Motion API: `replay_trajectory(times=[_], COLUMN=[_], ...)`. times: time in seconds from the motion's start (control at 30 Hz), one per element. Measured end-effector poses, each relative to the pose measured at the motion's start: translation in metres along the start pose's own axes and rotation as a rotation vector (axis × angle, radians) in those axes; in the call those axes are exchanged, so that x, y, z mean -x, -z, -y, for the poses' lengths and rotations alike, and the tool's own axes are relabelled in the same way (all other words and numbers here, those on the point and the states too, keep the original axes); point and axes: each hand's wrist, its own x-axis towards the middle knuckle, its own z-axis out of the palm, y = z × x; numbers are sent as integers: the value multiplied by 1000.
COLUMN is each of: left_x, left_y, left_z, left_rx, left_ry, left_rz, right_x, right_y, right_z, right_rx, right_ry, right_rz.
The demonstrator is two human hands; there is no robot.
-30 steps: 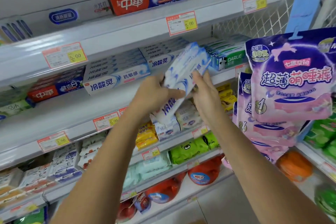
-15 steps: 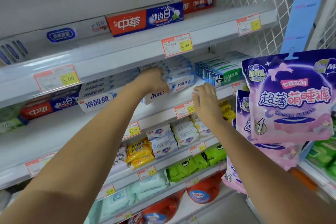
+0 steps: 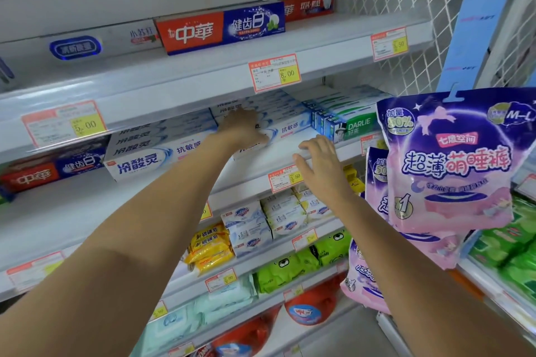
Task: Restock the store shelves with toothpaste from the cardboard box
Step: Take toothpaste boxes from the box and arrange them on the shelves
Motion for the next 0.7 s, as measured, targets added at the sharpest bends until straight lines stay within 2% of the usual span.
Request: replay_trajectory(times=[0.17,0.3,0.7], left_x=[7,13,2], left_y=[-15,-19,-26], left_z=[34,49,52], left_rx=[-117,-102,-83], left_ry=[-58,-103,-63], left_rz=[-88,-130,-169], right_x=[2,1,1], right_y=[-2,-4,-5], right_z=[-1,0,-2], right_rx=[-9,-11,21], right_ry=[-6,-11,10], right_rz=[0,-7,-13])
